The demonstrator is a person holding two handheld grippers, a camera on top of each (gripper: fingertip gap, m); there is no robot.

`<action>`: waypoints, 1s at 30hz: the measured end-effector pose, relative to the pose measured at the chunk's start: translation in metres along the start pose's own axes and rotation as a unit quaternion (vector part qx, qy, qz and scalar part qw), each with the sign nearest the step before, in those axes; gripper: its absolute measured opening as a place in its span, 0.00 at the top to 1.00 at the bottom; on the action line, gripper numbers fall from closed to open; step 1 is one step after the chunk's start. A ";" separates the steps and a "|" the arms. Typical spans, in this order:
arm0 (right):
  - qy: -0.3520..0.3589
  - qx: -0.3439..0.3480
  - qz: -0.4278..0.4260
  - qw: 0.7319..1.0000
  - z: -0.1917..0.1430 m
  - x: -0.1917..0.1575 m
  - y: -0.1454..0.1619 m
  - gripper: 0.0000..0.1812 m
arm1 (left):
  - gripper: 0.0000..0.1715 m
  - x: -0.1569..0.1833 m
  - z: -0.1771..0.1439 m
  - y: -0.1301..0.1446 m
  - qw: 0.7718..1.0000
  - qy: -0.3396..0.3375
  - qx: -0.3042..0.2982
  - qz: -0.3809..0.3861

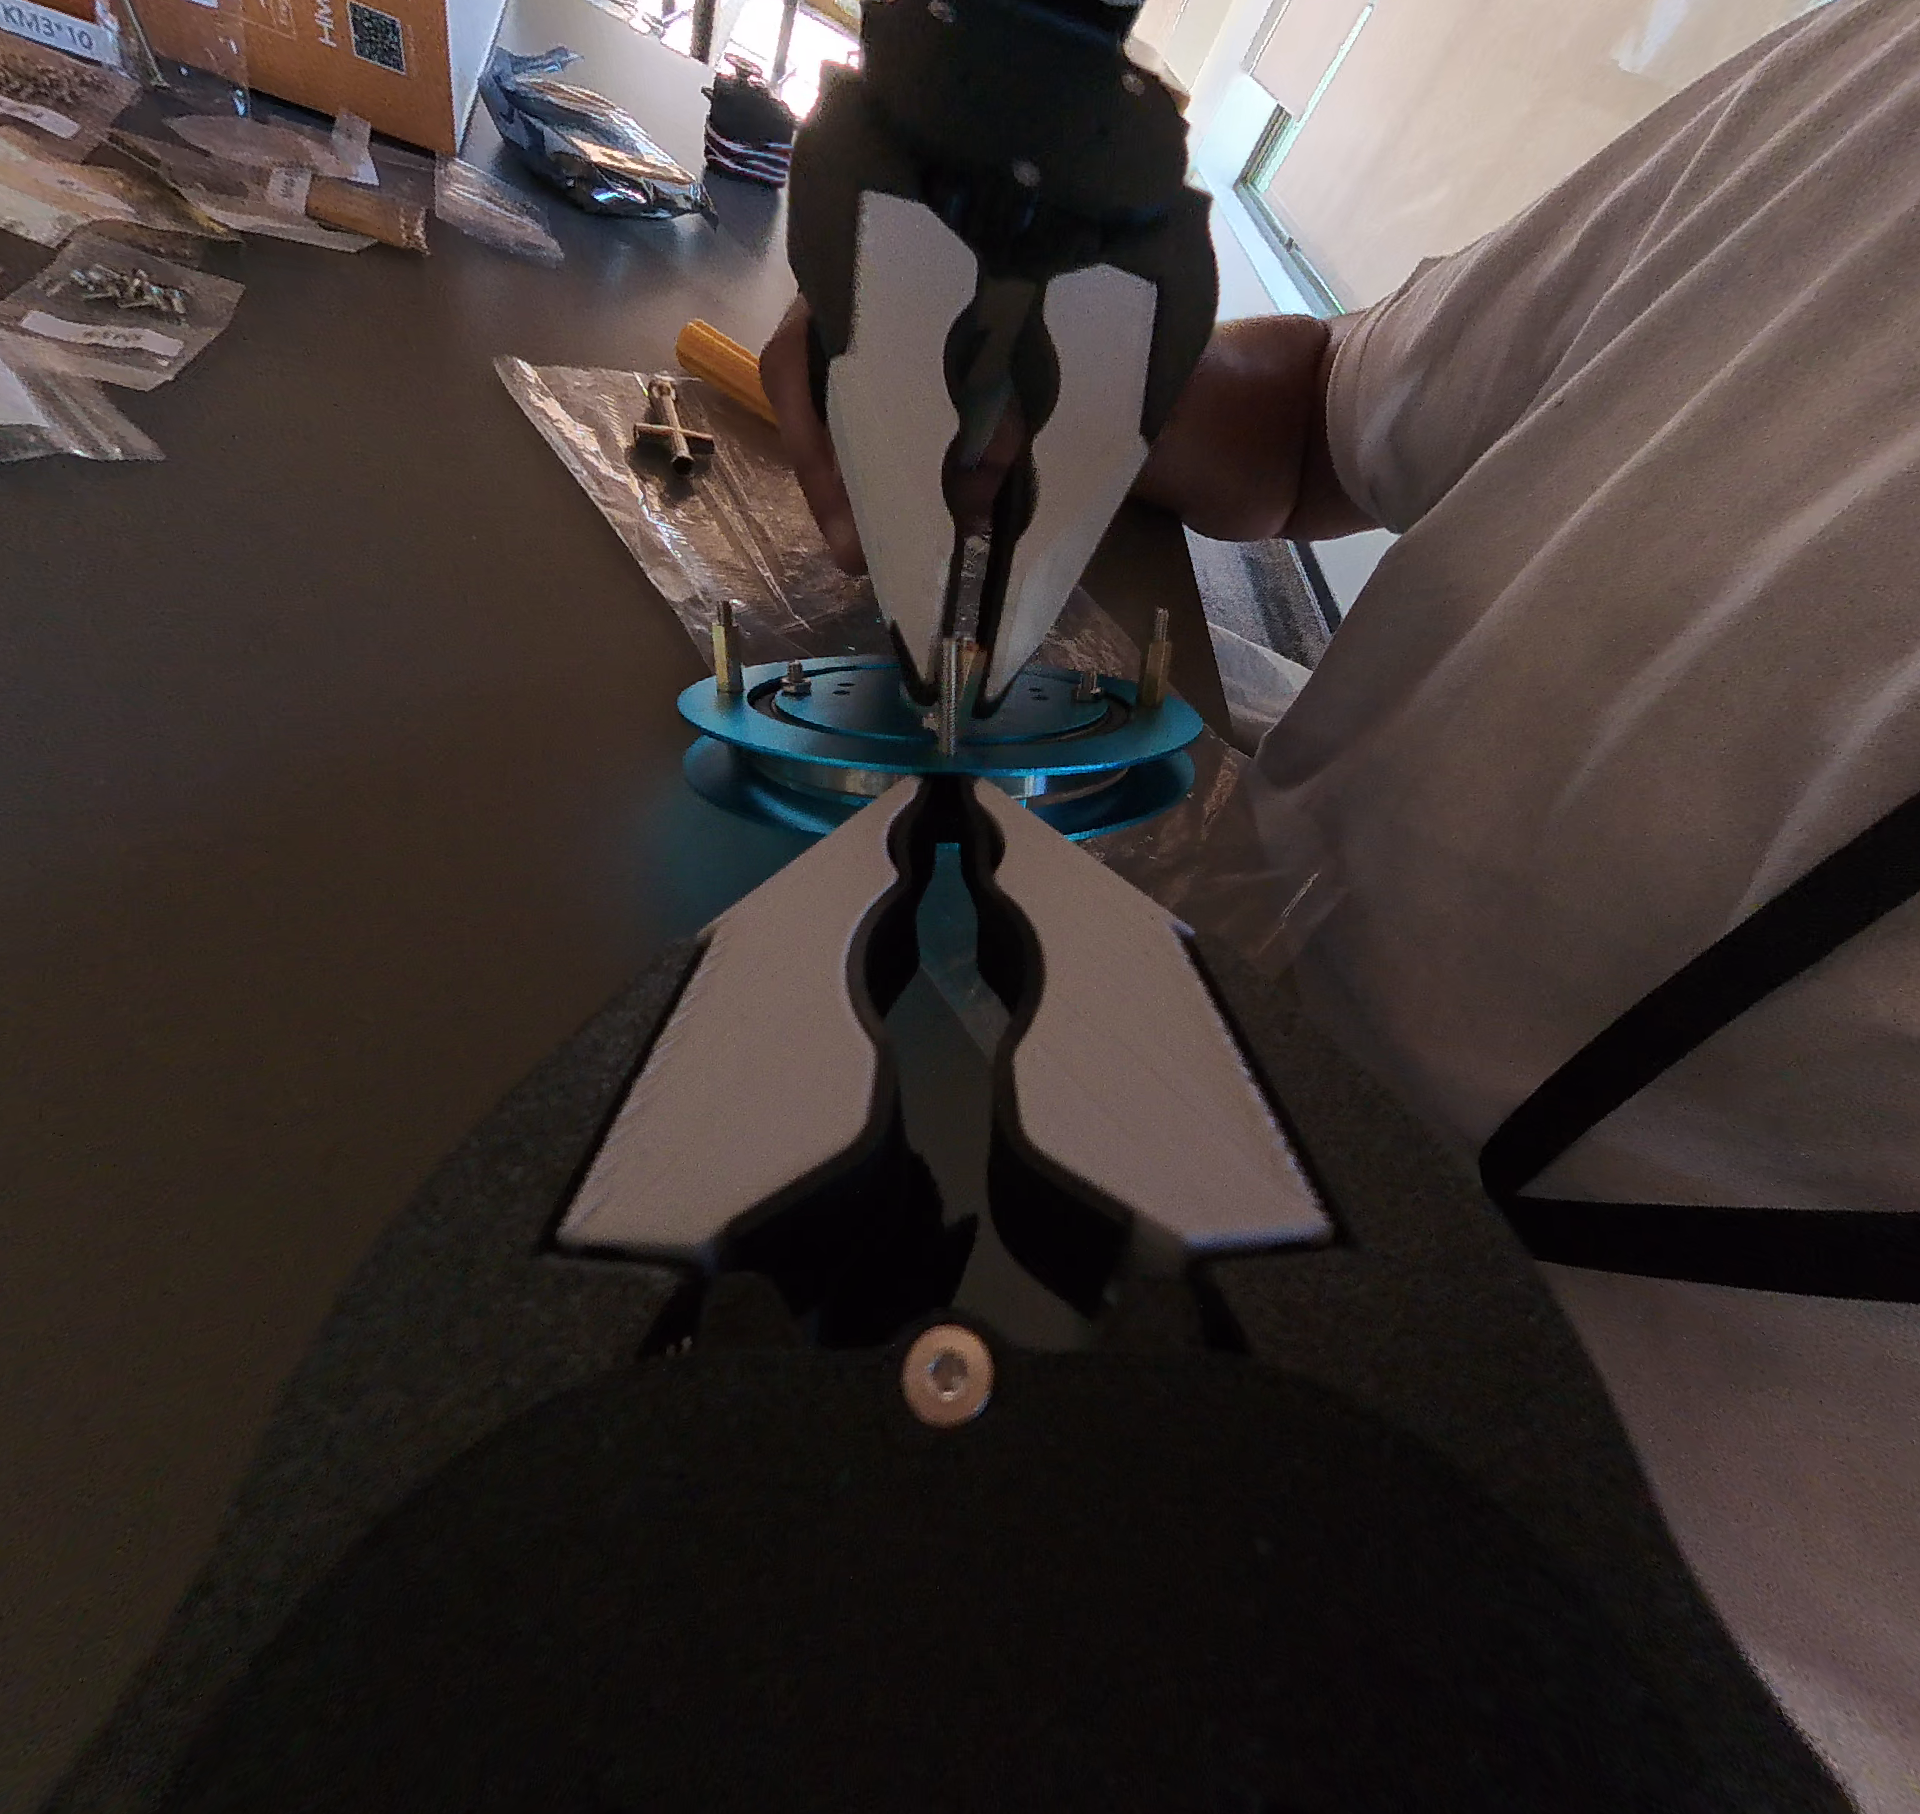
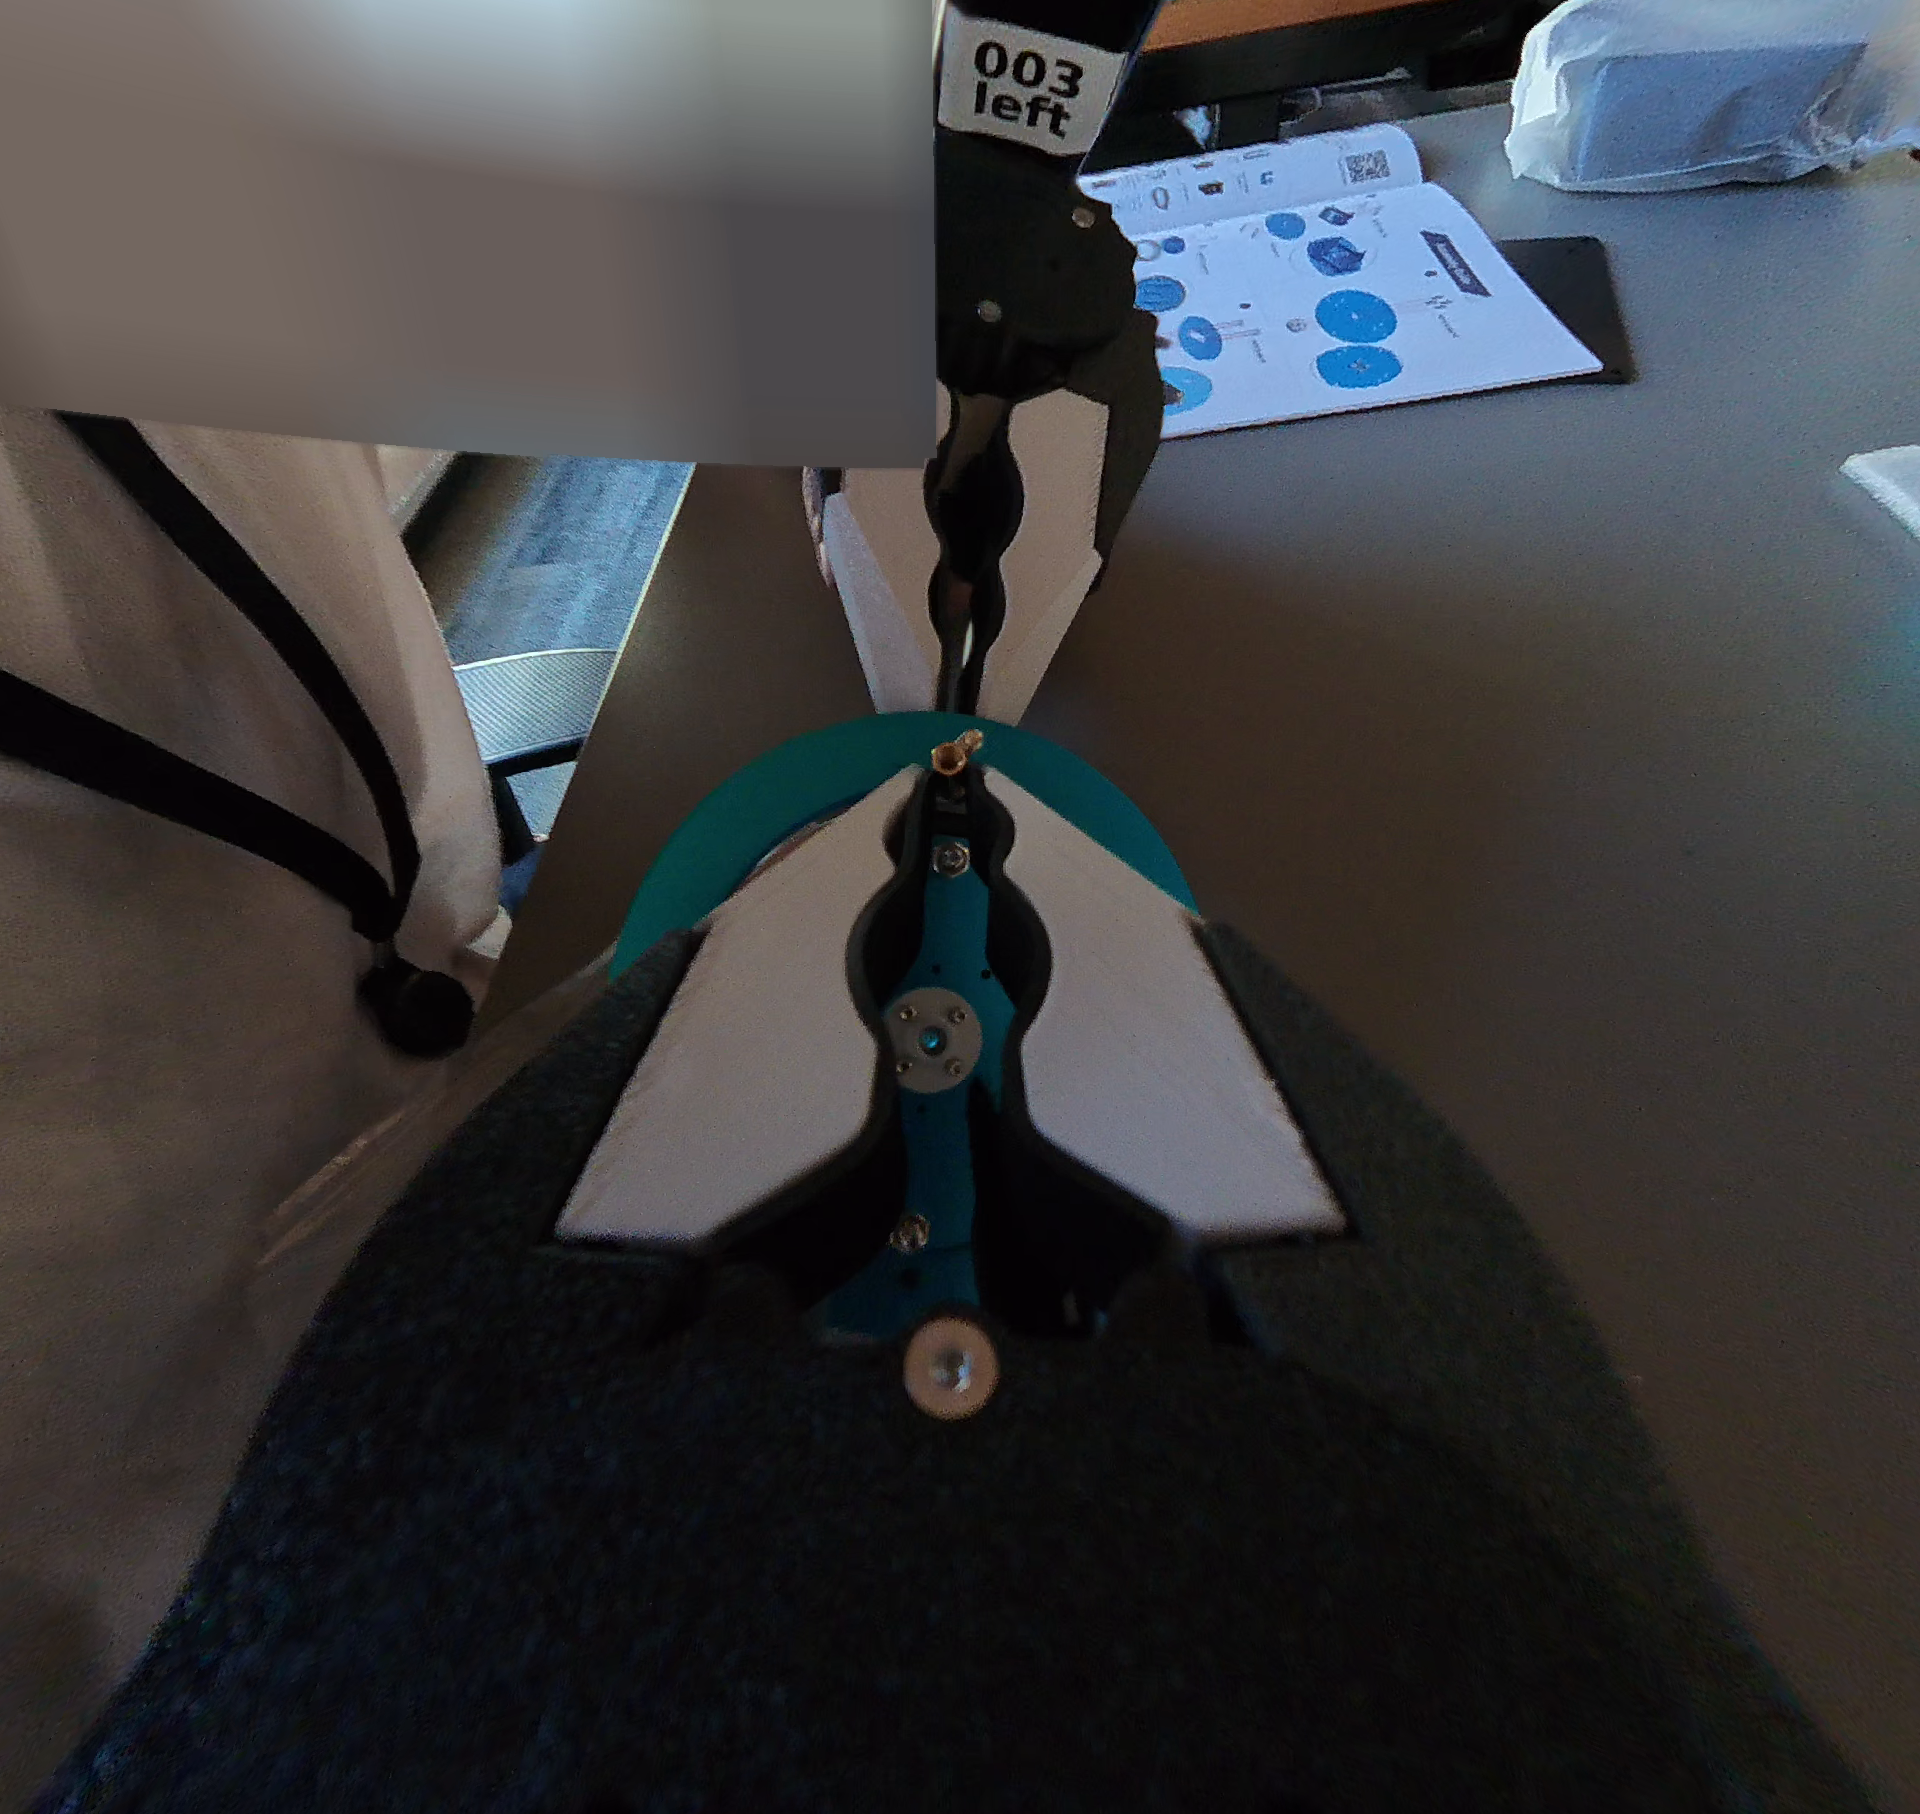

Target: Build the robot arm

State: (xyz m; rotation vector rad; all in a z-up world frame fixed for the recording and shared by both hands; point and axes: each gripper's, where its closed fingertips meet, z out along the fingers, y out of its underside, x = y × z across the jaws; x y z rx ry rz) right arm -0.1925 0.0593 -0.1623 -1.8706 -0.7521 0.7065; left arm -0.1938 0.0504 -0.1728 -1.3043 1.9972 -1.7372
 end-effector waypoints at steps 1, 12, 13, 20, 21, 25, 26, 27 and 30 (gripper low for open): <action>-0.010 0.007 0.007 1.000 -0.003 -0.001 -0.002 0.98 | 0.99 0.000 0.000 0.000 1.000 0.000 -0.001 0.003; -0.042 0.038 0.060 0.997 -0.008 0.000 -0.011 0.98 | 0.99 0.003 0.001 0.002 1.000 -0.003 -0.008 0.015; -0.040 0.038 0.059 0.997 -0.008 0.000 -0.011 0.98 | 0.99 0.003 0.001 0.002 1.000 -0.003 -0.008 0.015; -0.028 0.025 0.028 0.999 -0.008 0.000 -0.010 0.98 | 0.99 0.003 0.002 0.003 1.000 -0.001 -0.009 0.011; -0.025 0.023 0.026 0.999 -0.007 0.000 -0.011 0.98 | 0.99 0.003 0.002 0.003 1.000 -0.001 -0.009 0.010; -0.042 -0.005 0.026 0.999 -0.007 0.000 -0.010 0.98 | 0.99 0.003 0.002 0.003 1.000 0.000 -0.010 0.008; -0.050 -0.013 0.027 0.998 -0.007 0.000 -0.010 0.98 | 0.99 0.002 0.002 0.003 1.000 0.000 -0.010 0.008; -0.059 -0.021 0.026 0.998 -0.007 0.000 -0.010 0.98 | 0.99 0.002 0.002 0.003 1.000 0.000 -0.011 0.009; -0.088 -0.045 0.001 0.995 -0.007 -0.001 -0.009 0.98 | 0.99 0.003 0.002 0.003 1.000 -0.002 -0.011 0.013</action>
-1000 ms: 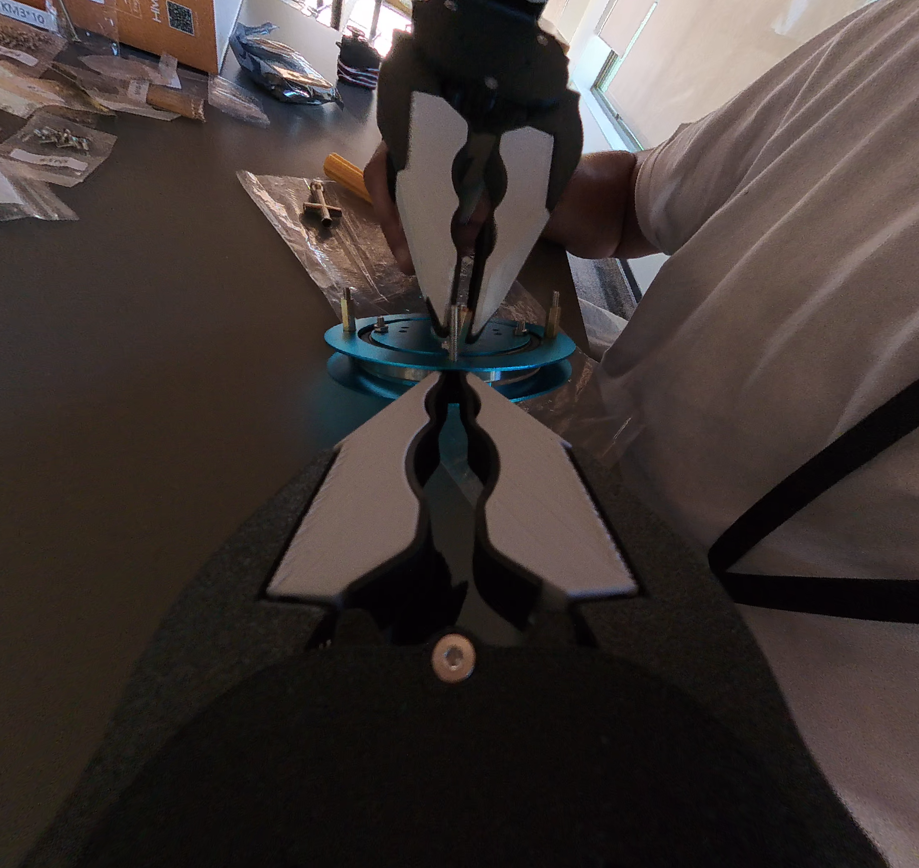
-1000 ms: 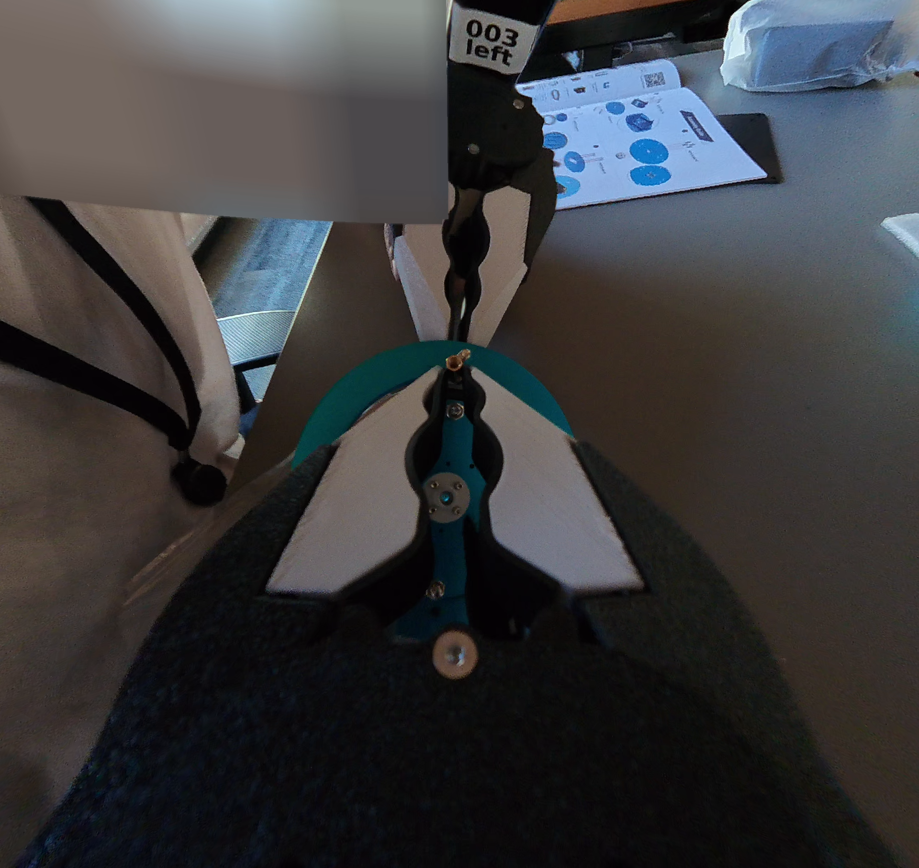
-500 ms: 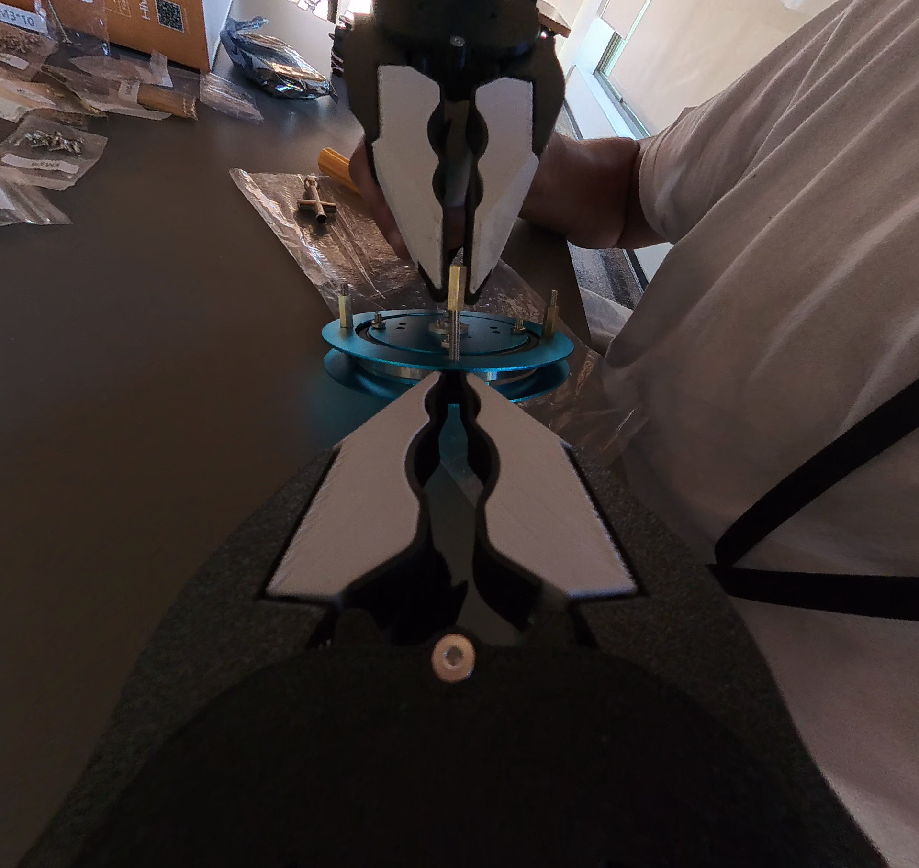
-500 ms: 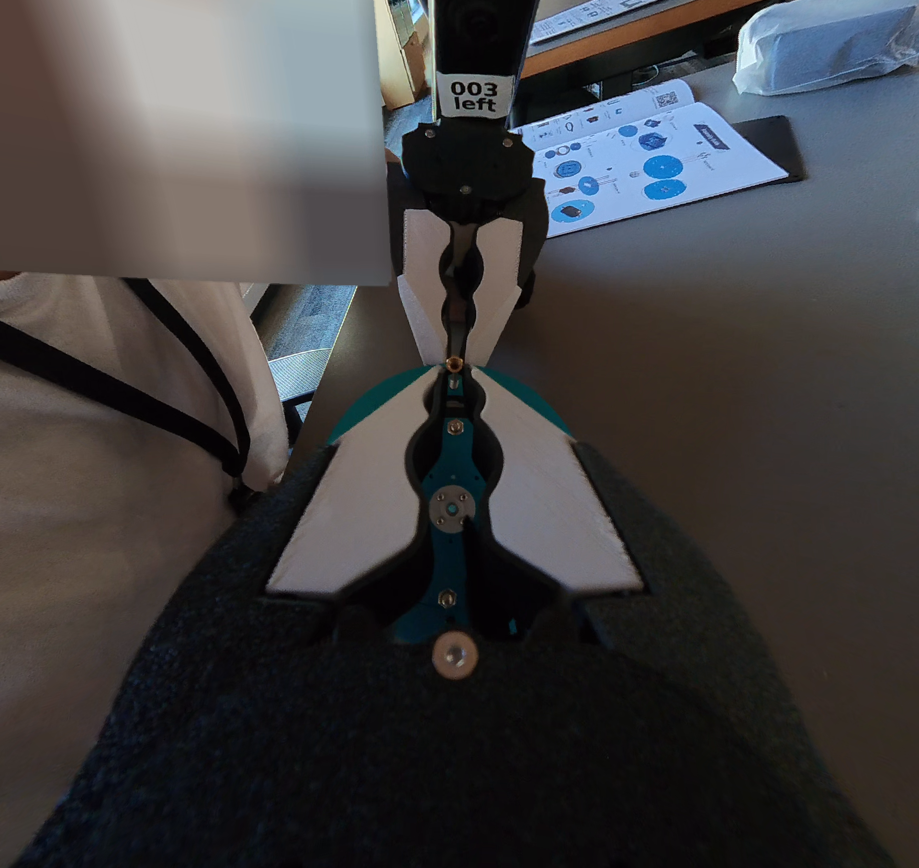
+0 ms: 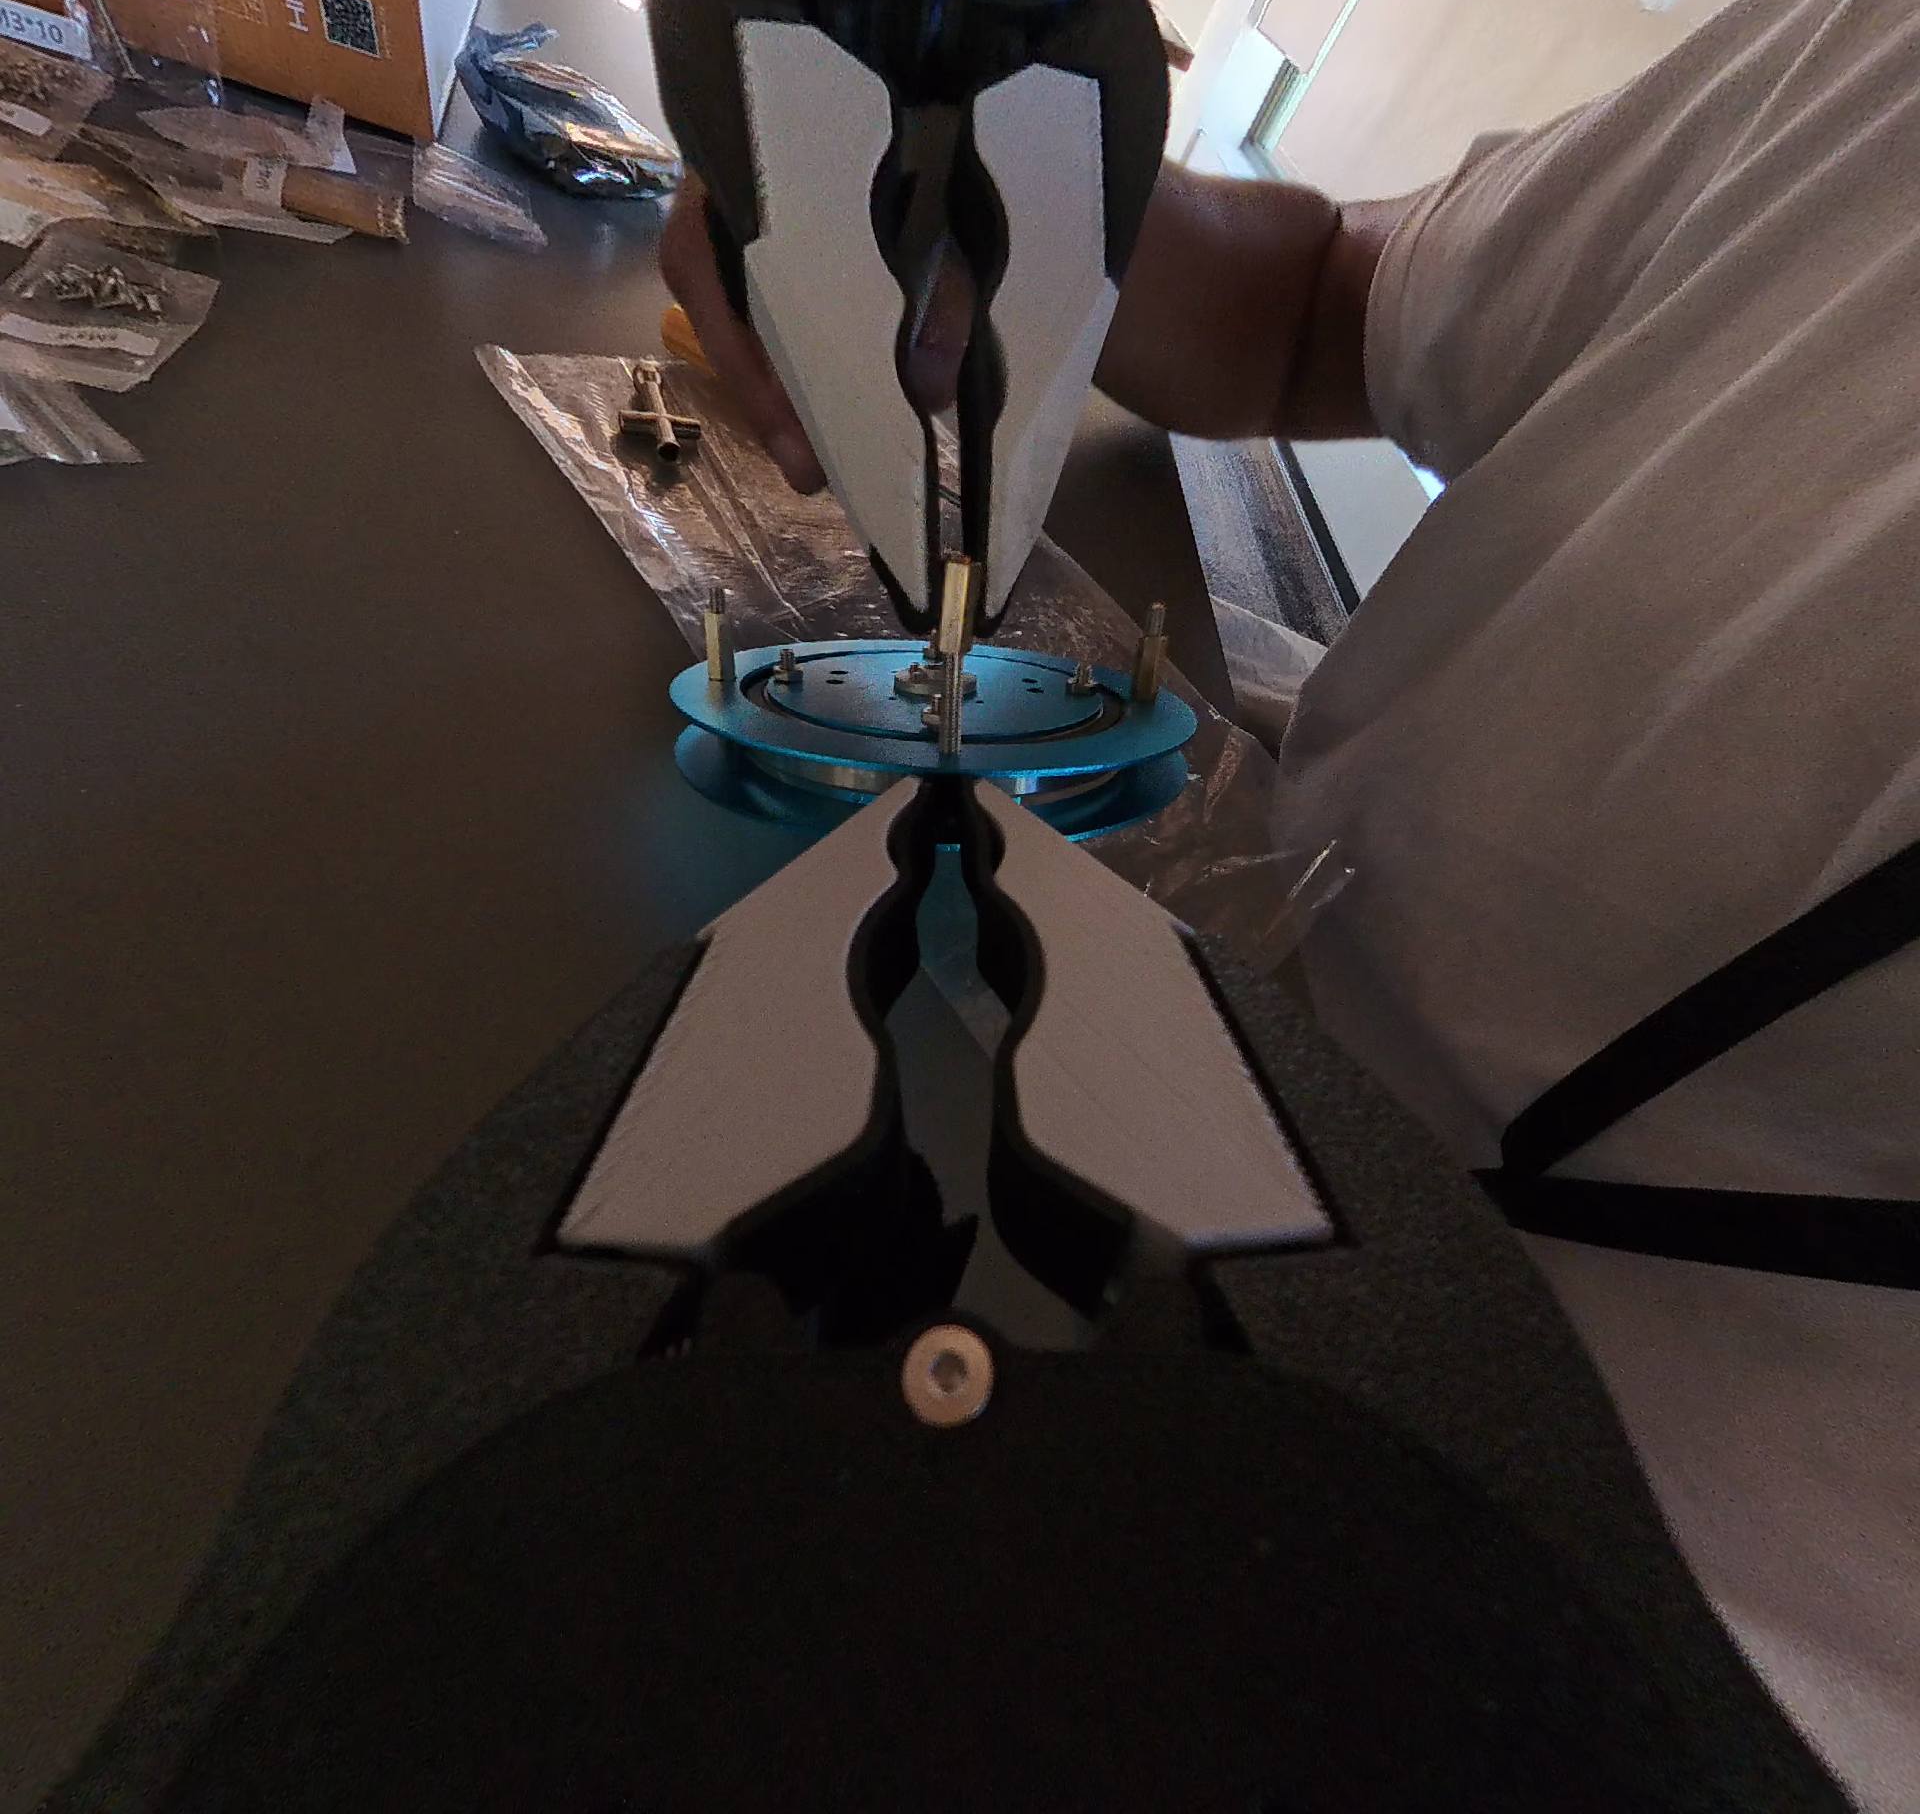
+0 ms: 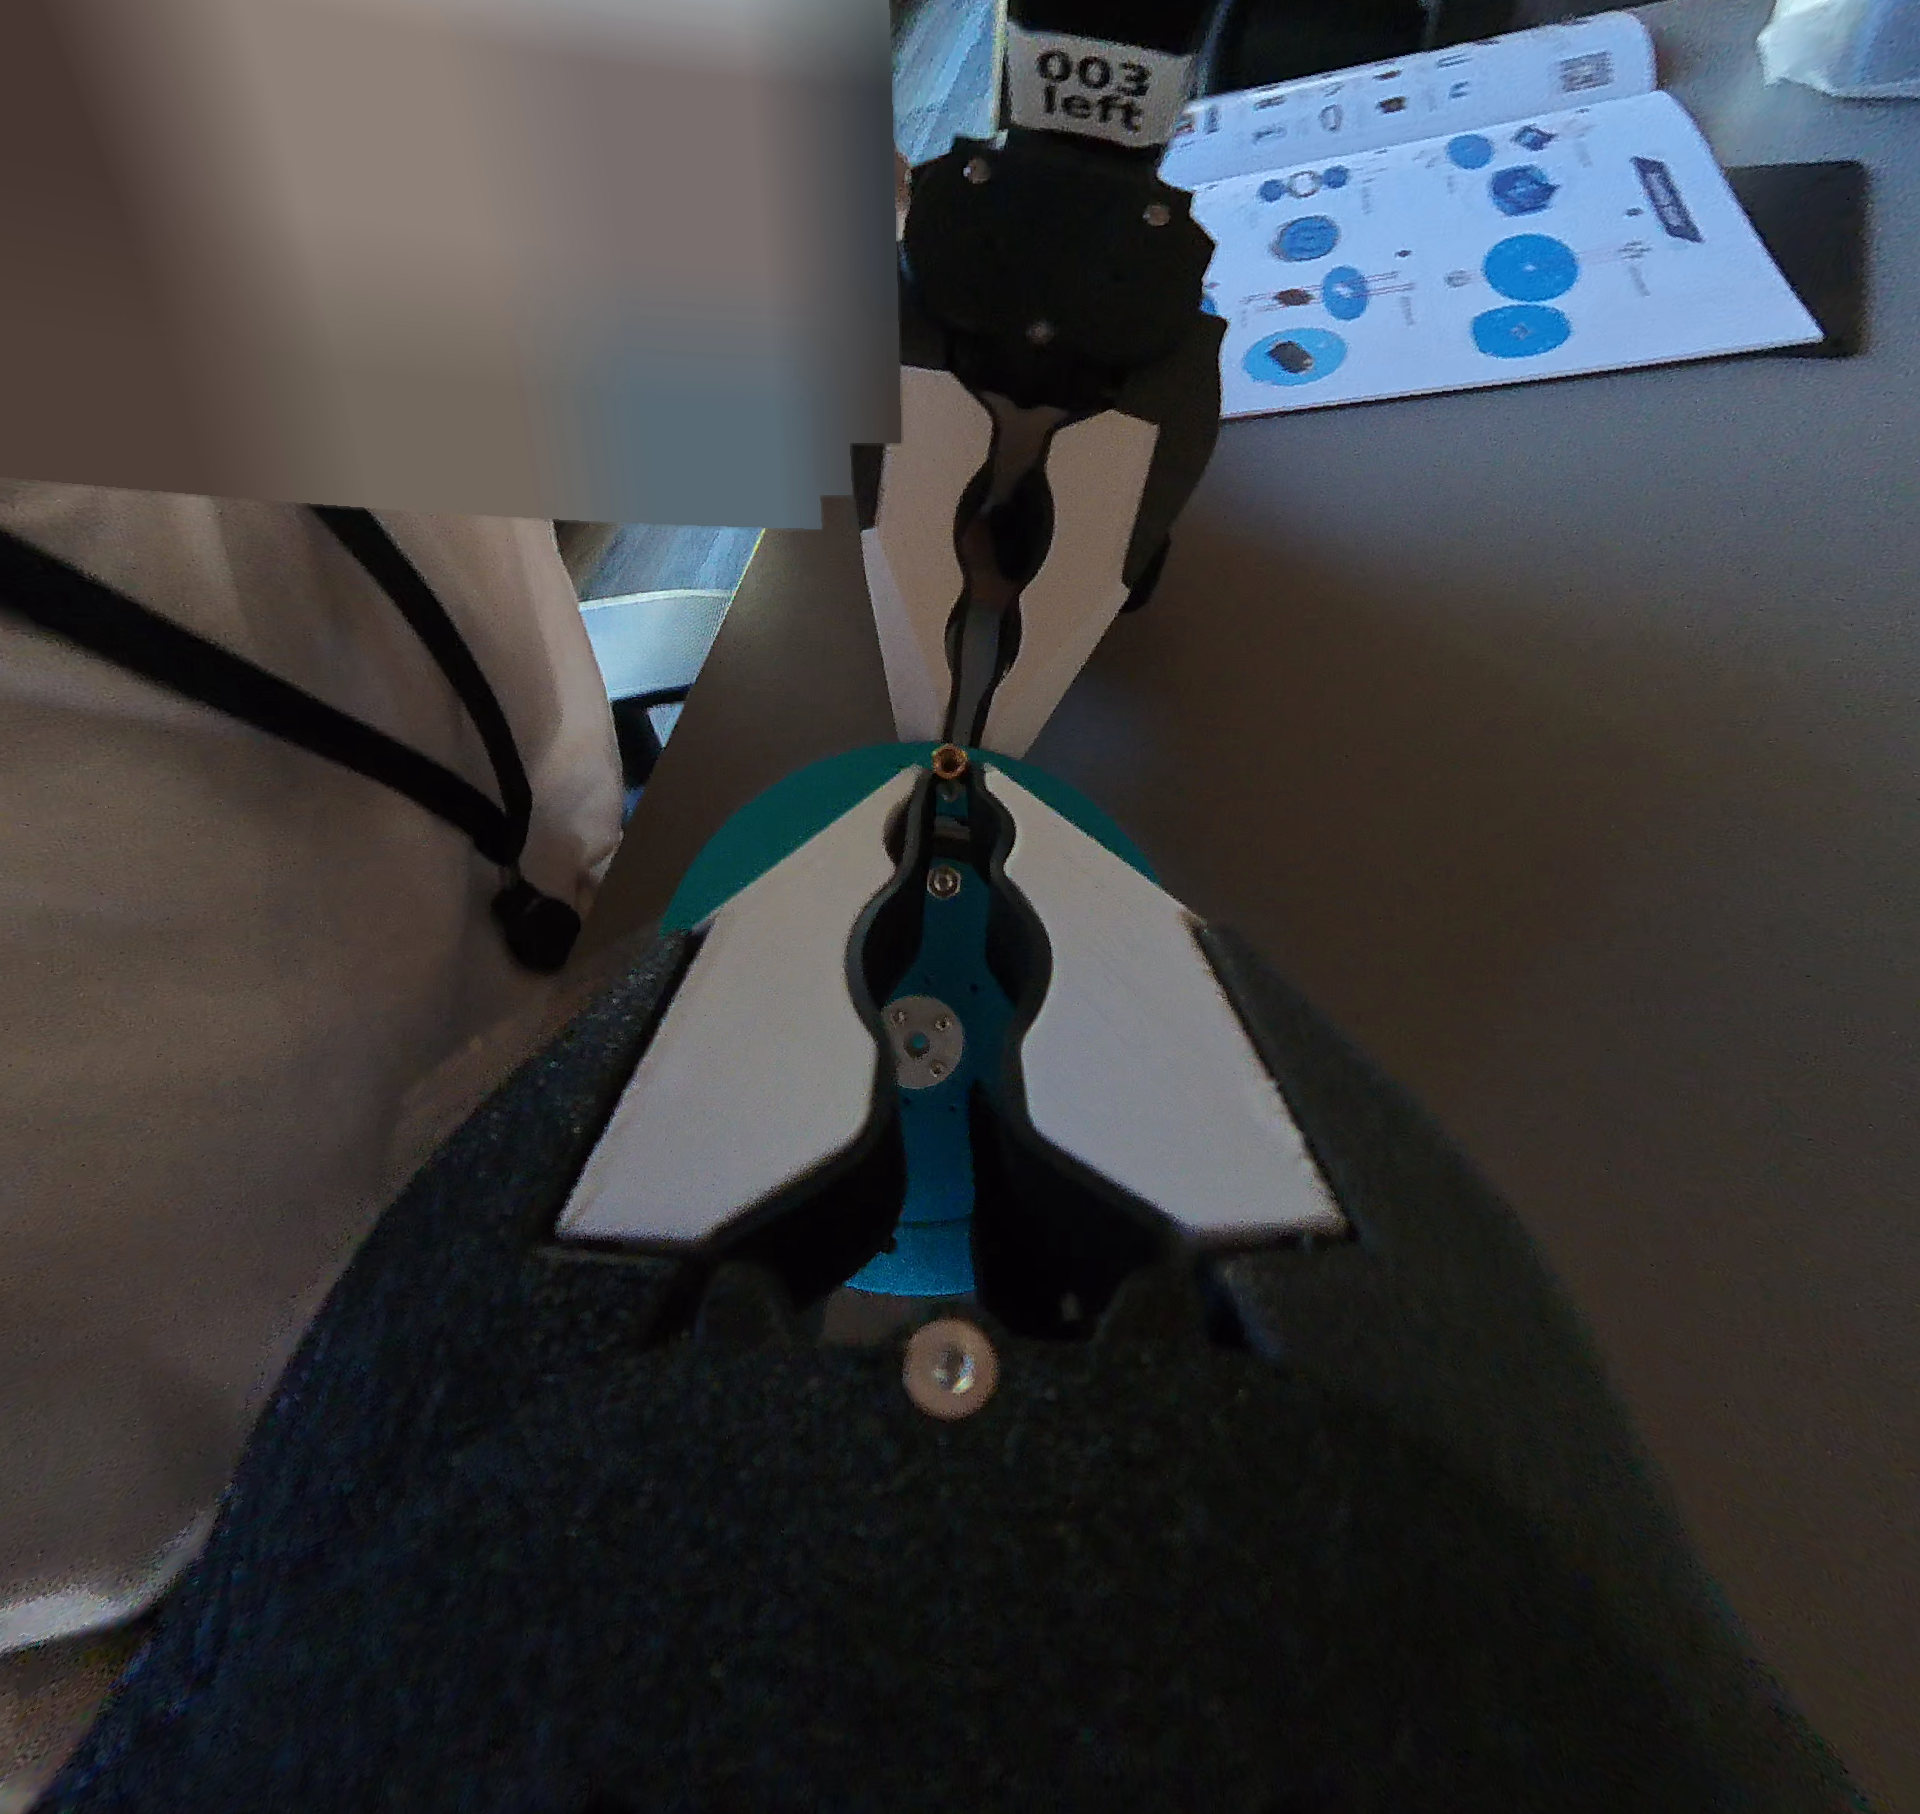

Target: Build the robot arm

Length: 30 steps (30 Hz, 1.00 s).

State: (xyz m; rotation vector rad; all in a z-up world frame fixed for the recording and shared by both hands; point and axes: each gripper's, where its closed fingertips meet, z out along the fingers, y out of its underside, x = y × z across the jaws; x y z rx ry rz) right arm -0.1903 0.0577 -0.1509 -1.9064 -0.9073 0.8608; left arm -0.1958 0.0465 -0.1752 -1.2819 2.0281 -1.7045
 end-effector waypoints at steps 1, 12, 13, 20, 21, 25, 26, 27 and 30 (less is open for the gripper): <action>-0.006 -0.010 -0.021 1.000 0.000 -0.001 0.001 0.98 | 0.99 0.000 0.000 0.000 1.000 -0.001 -0.002 0.003; -0.061 -0.112 -0.199 0.972 0.000 -0.002 0.005 0.97 | 0.99 0.001 0.001 0.002 1.000 -0.007 -0.006 0.010; -0.063 -0.129 -0.225 0.964 0.000 -0.002 0.005 0.97 | 0.99 0.001 0.002 0.002 1.000 -0.008 -0.007 0.012; -0.093 -0.197 -0.280 0.935 0.001 0.000 0.010 0.97 | 0.99 -0.001 0.002 0.002 1.000 -0.014 -0.009 0.013; -0.096 -0.200 -0.257 0.941 0.001 0.000 0.010 0.97 | 0.99 -0.001 0.002 0.003 1.000 -0.015 -0.010 0.014; -0.081 -0.220 -0.195 0.952 0.001 -0.002 0.011 0.97 | 0.99 0.001 0.003 0.003 1.000 -0.016 -0.012 0.022; -0.072 -0.230 -0.178 0.954 0.002 -0.002 0.011 0.97 | 0.99 0.001 0.003 0.003 1.000 -0.017 -0.012 0.023; -0.063 -0.240 -0.160 0.955 0.002 -0.002 0.011 0.97 | 0.99 0.001 0.003 0.003 1.000 -0.017 -0.011 0.022; -0.033 -0.268 -0.118 0.955 0.002 -0.002 0.011 0.97 | 0.99 0.000 0.002 0.003 1.000 -0.018 -0.011 0.020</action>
